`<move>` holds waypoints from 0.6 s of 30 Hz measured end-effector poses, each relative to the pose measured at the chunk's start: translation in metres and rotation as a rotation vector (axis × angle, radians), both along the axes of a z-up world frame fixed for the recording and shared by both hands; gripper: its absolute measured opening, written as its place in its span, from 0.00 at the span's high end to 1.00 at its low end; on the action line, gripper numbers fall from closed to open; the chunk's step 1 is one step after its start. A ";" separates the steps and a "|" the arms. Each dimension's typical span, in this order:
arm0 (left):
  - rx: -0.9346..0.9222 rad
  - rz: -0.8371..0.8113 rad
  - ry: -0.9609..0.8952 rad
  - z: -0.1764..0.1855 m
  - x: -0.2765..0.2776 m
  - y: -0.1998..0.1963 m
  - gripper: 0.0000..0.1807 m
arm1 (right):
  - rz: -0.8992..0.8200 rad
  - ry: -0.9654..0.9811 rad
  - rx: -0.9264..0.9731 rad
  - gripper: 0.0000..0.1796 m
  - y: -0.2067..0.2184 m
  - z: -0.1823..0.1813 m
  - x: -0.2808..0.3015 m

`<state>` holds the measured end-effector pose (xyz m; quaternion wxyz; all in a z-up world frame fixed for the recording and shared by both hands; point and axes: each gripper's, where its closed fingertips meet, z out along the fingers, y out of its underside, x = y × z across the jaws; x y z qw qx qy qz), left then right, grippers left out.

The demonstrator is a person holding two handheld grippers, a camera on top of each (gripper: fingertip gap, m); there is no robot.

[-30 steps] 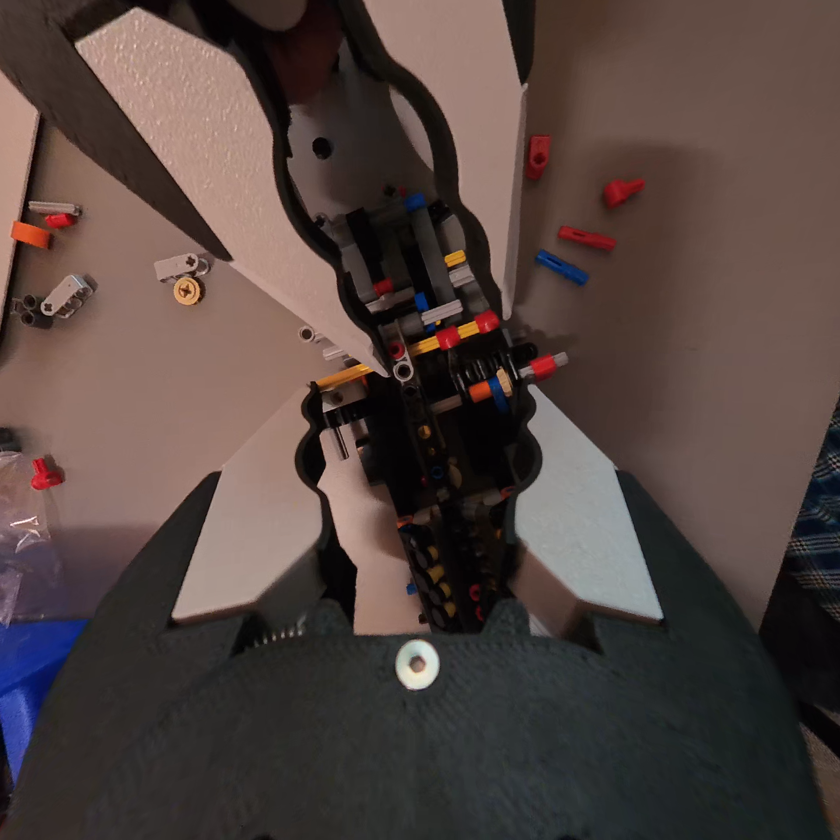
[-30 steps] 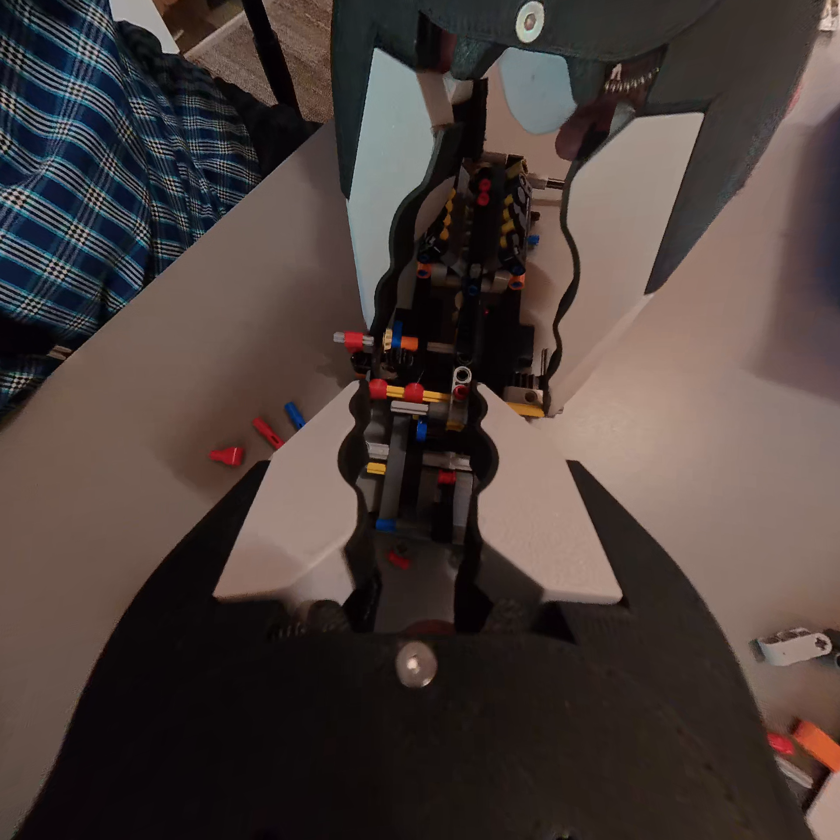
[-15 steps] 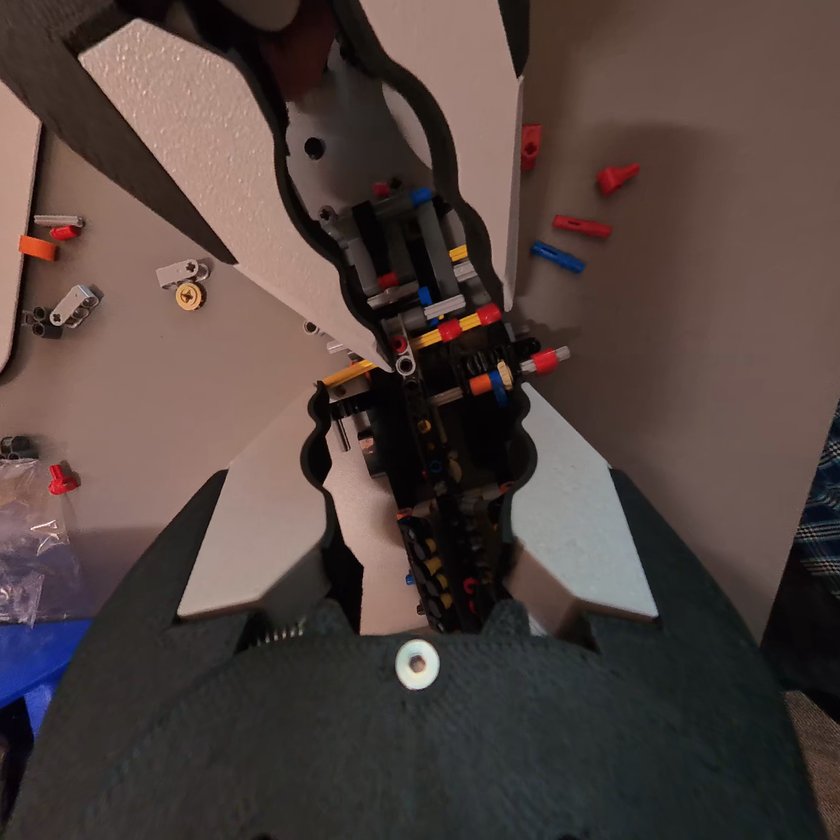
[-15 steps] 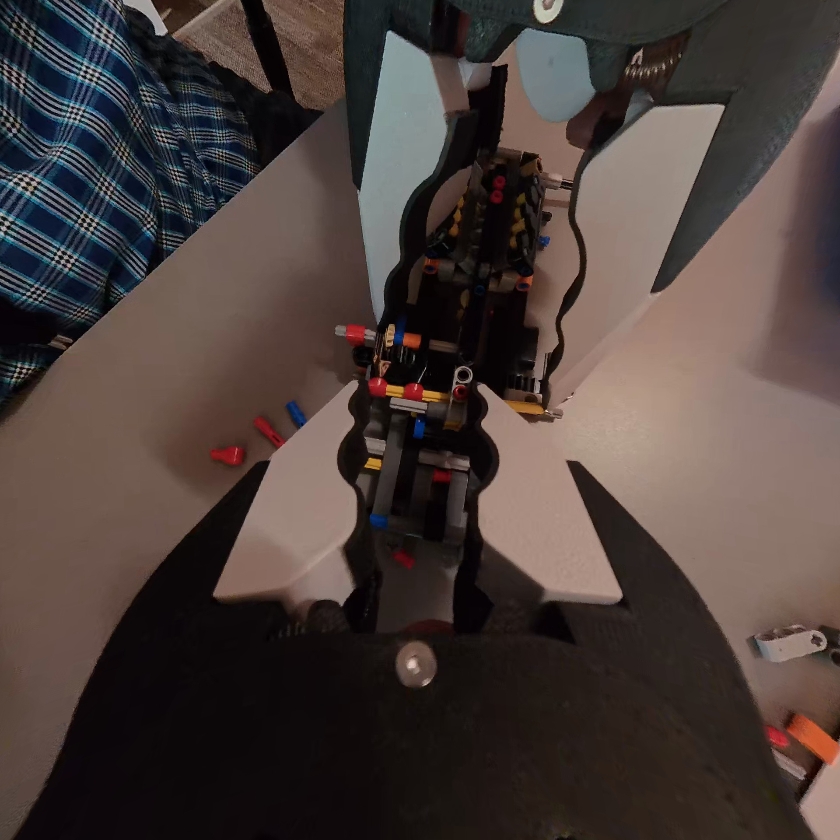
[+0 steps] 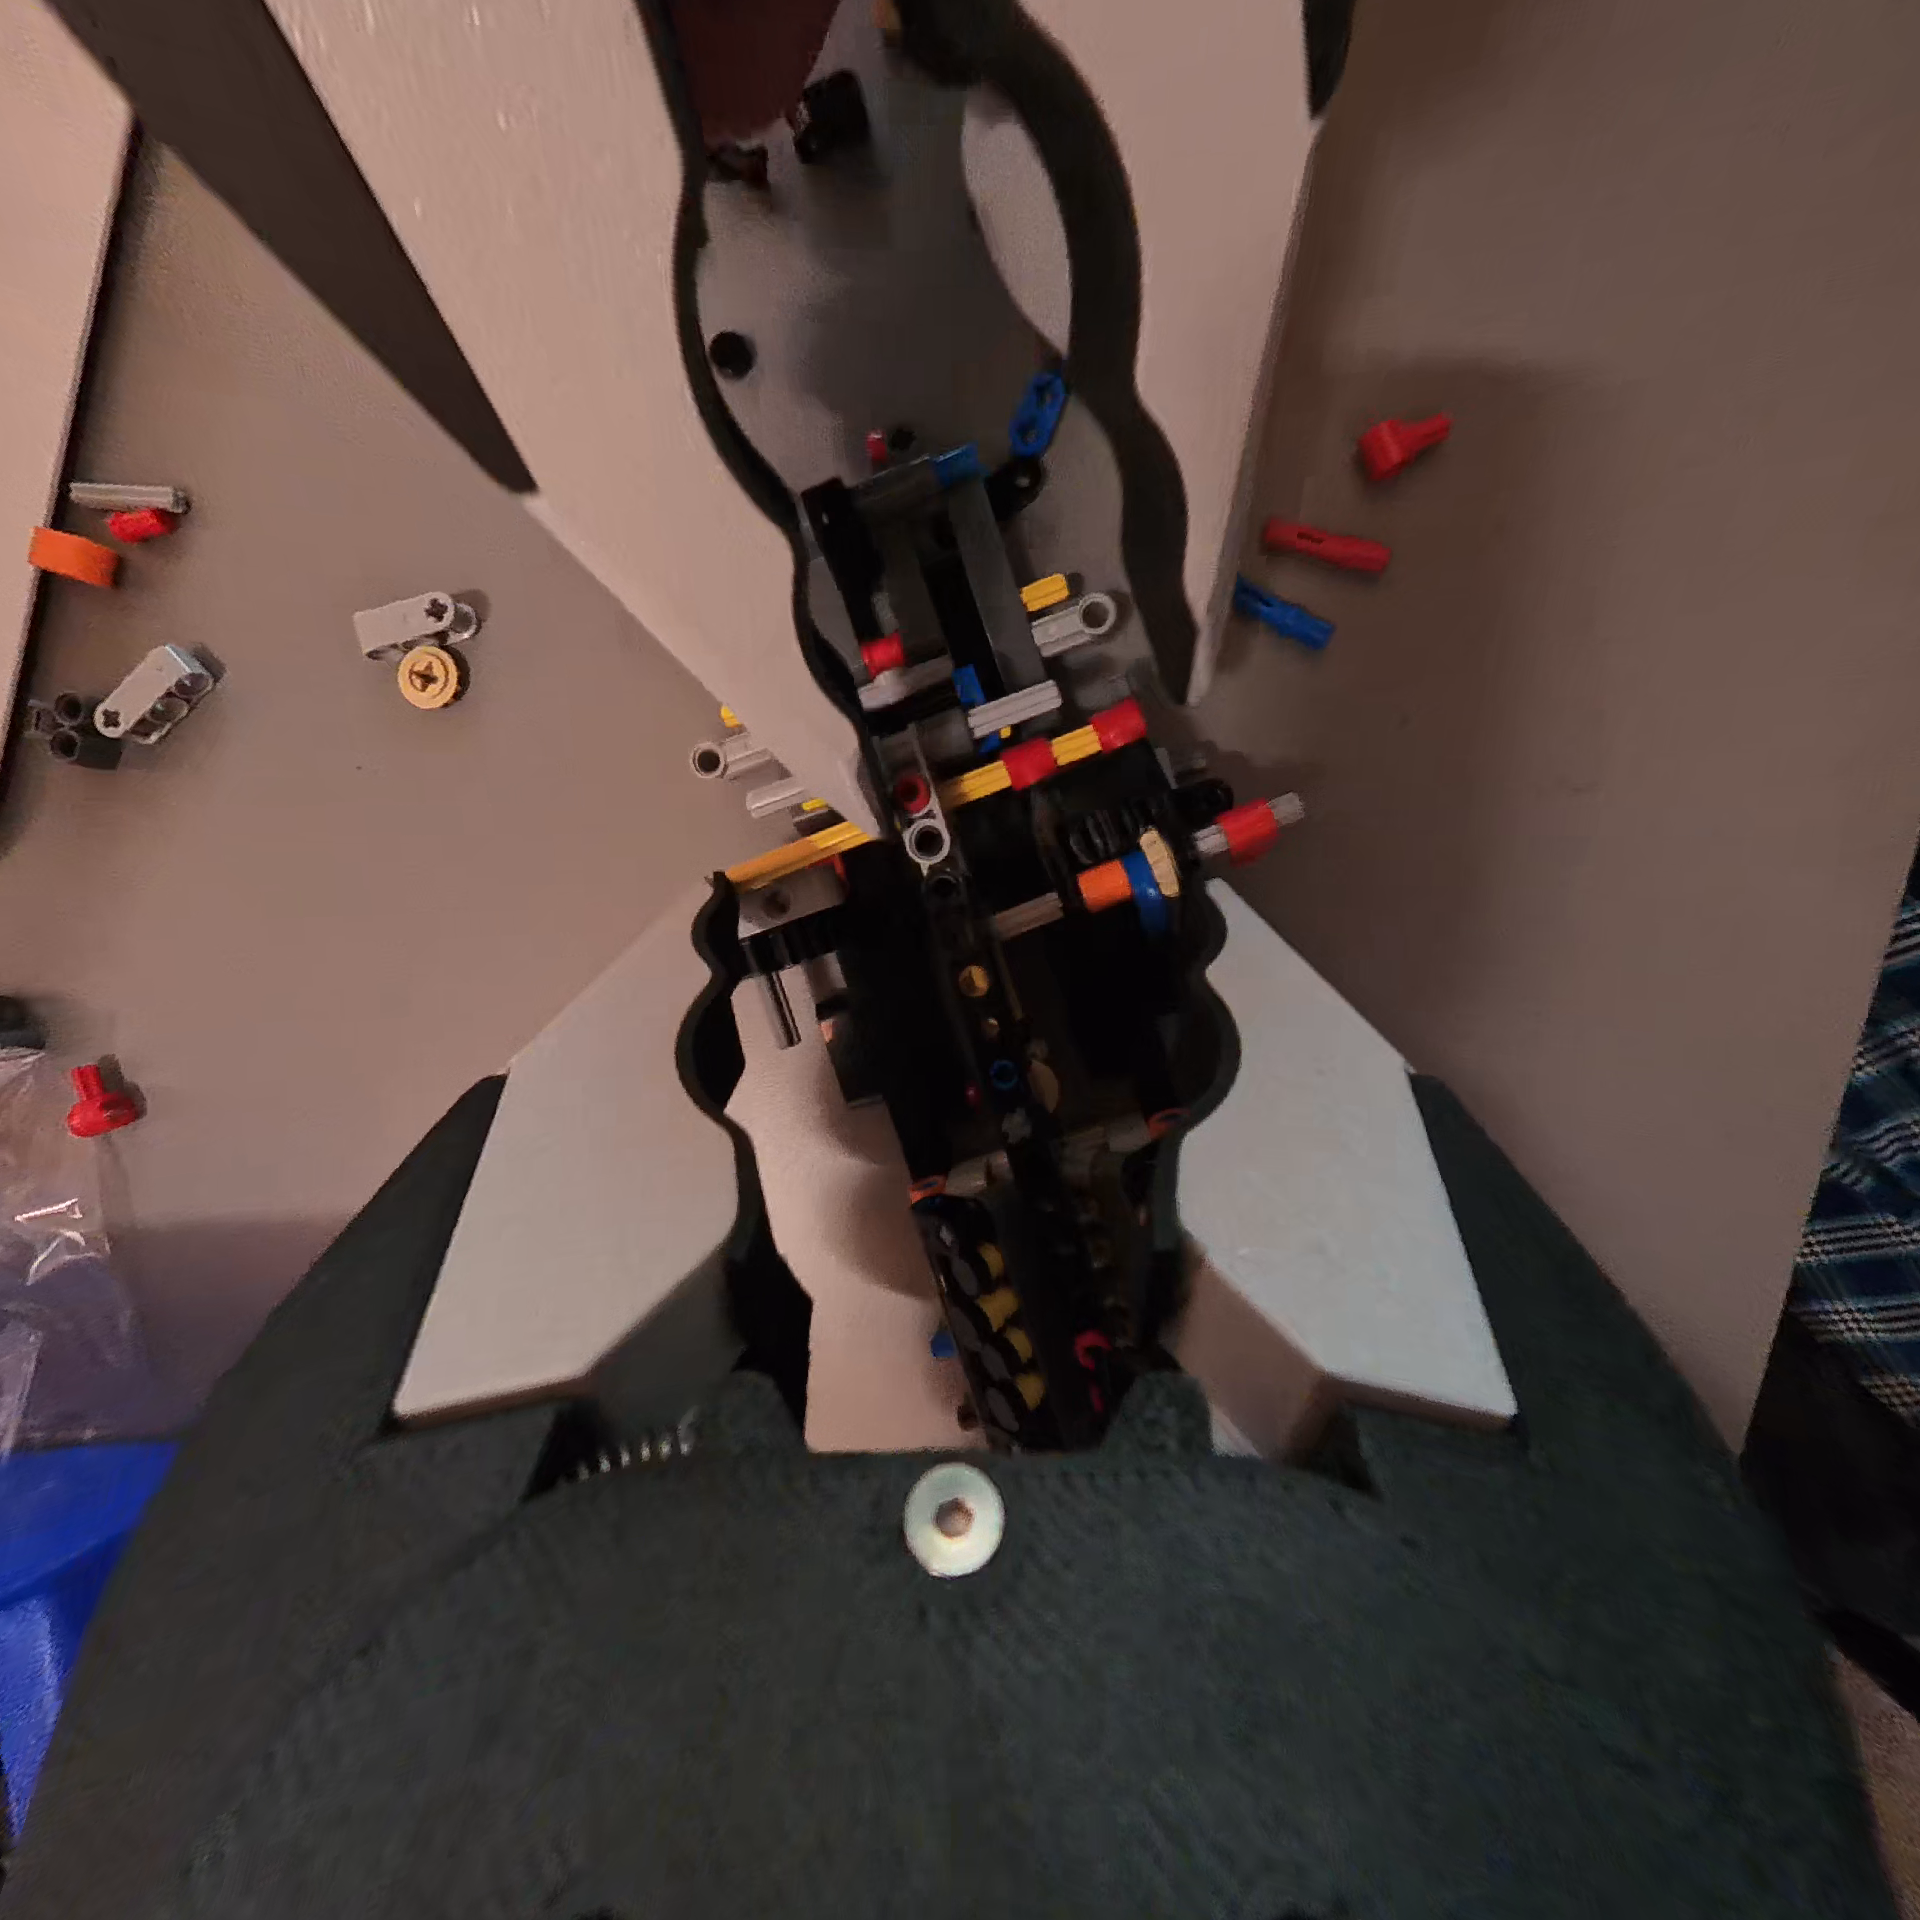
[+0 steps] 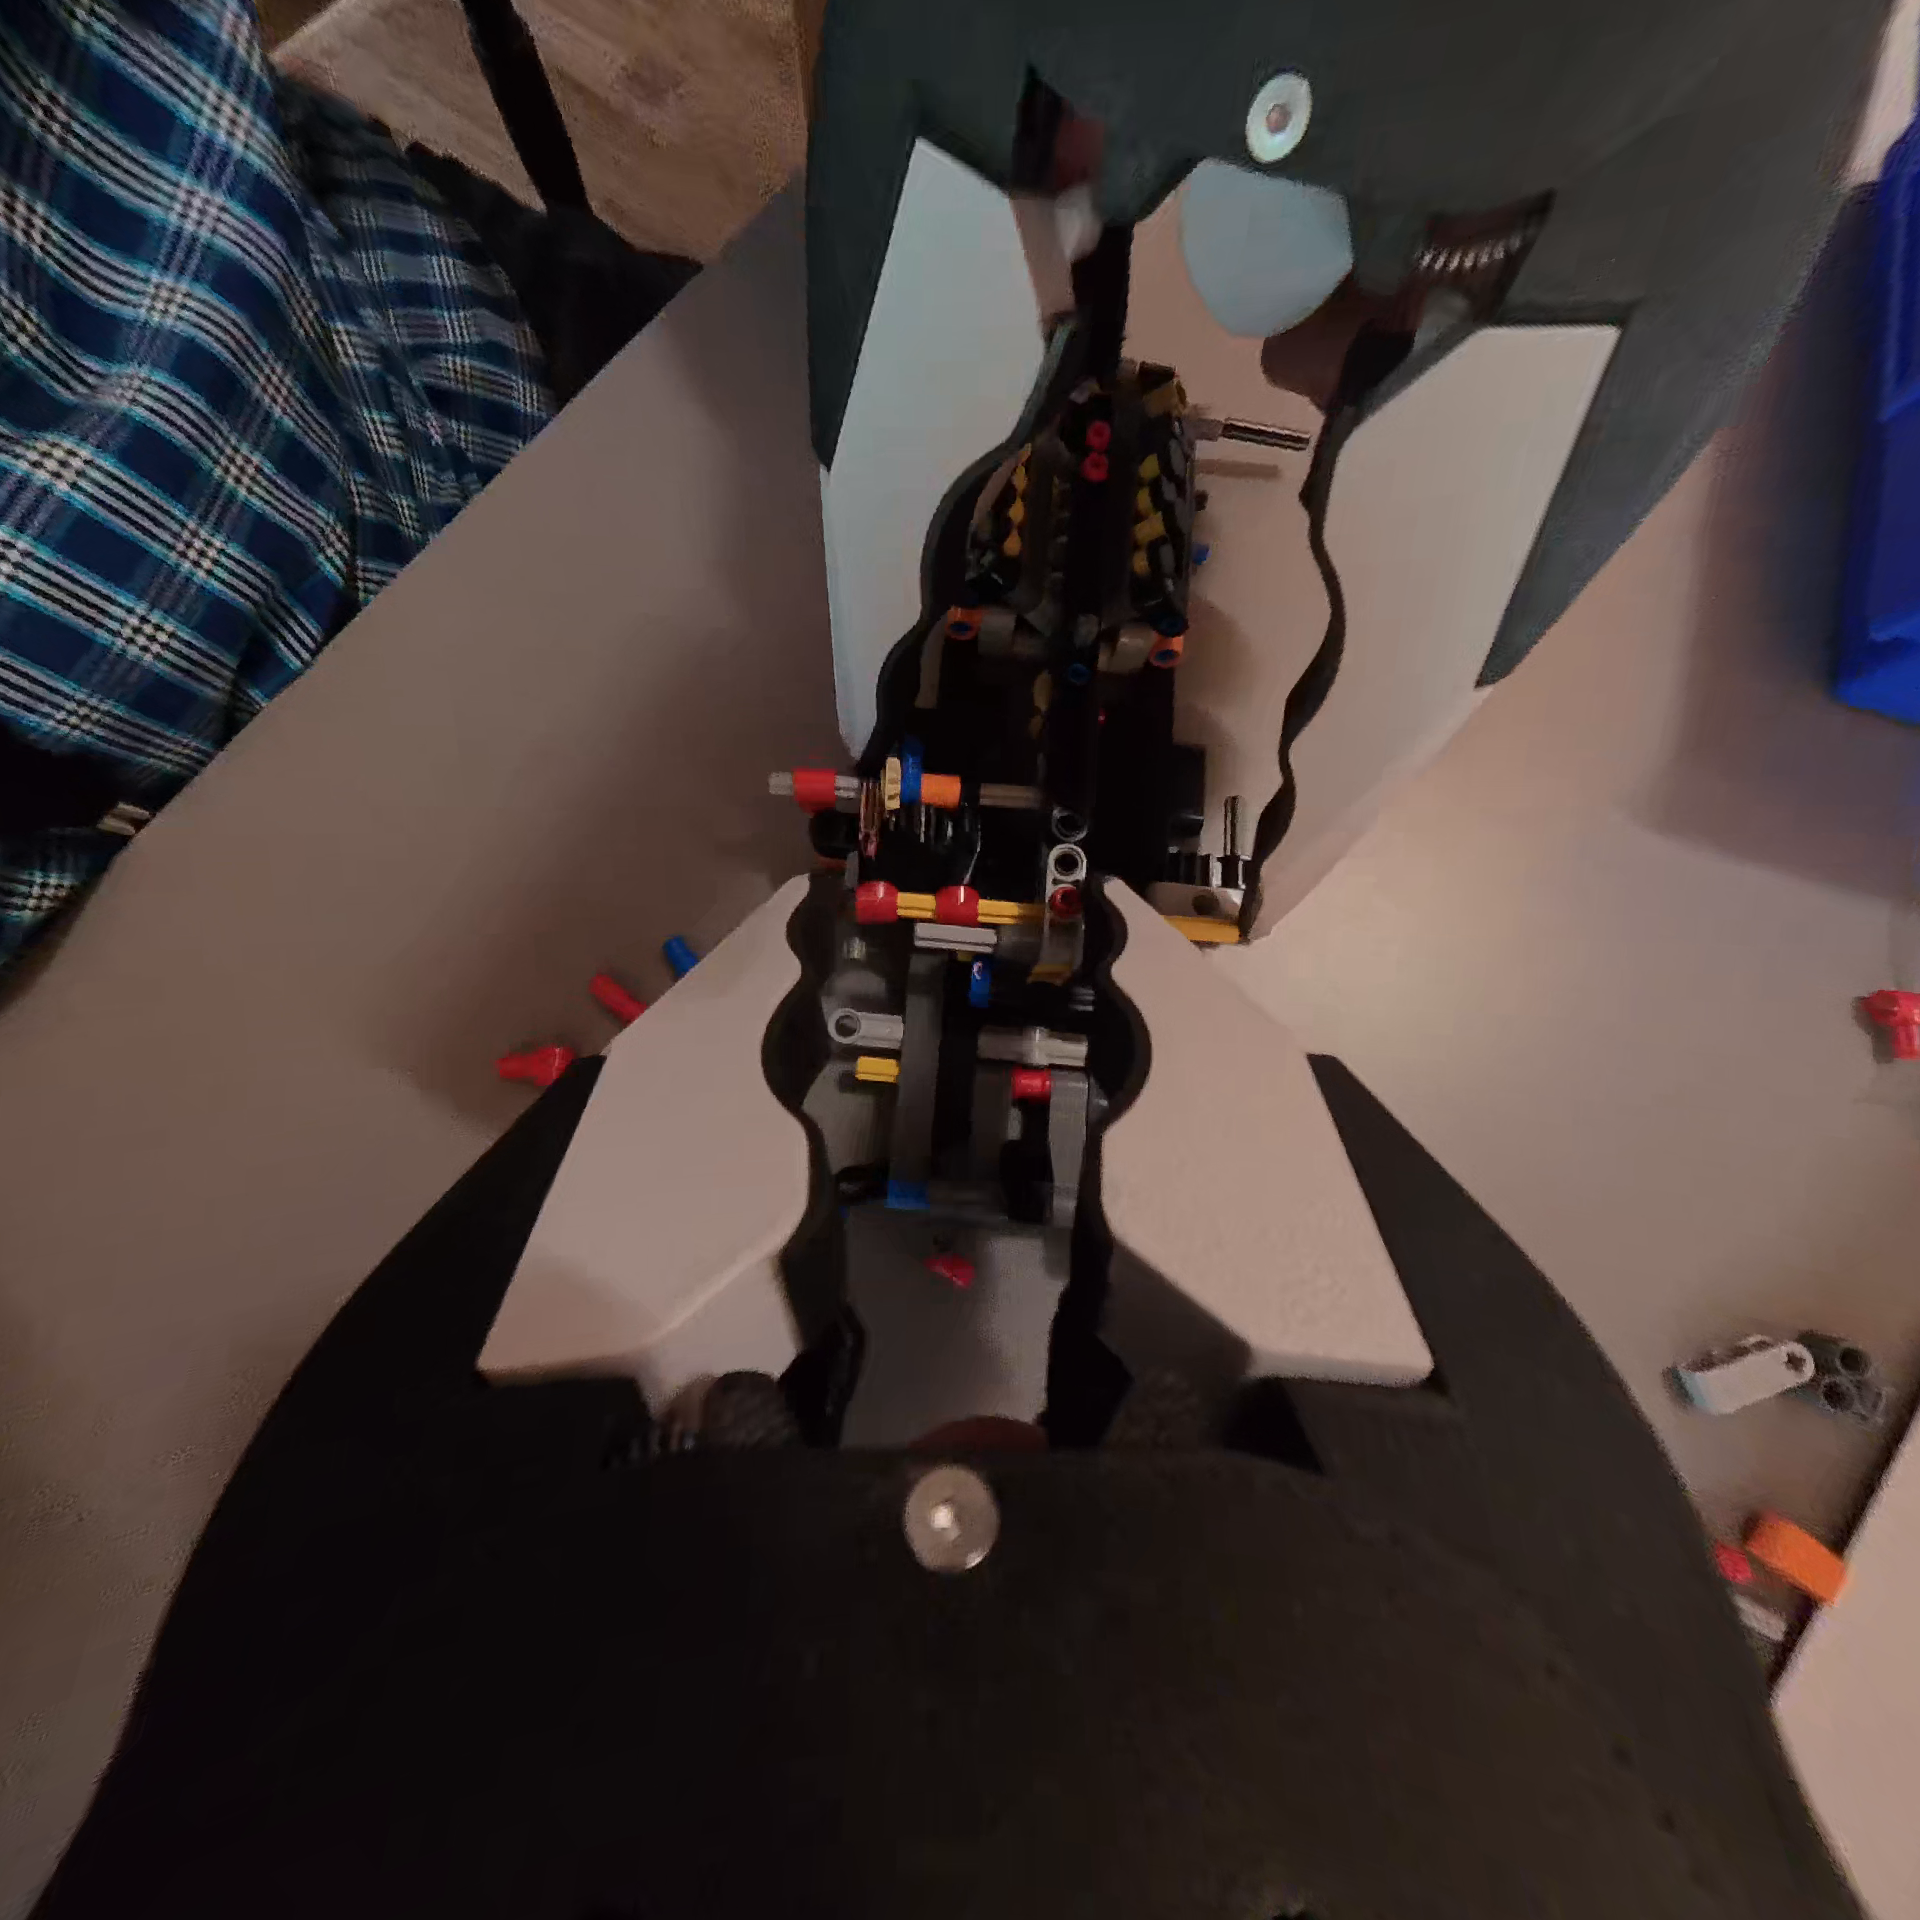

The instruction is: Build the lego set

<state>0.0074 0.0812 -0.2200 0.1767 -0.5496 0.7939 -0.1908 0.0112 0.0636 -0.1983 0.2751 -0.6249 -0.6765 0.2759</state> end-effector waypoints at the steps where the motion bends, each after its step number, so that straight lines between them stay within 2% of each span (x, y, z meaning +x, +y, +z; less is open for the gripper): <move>1: -0.006 0.008 -0.003 0.000 0.000 0.000 0.54 | -0.014 0.002 -0.001 0.75 0.000 0.002 0.002; 12: -0.073 0.000 -0.041 0.003 -0.003 0.003 0.47 | -0.130 0.012 0.025 0.73 0.002 0.001 0.006; 18: -0.110 -0.073 -0.061 0.004 0.002 -0.005 0.50 | -0.172 -0.015 0.080 0.74 0.003 -0.001 0.007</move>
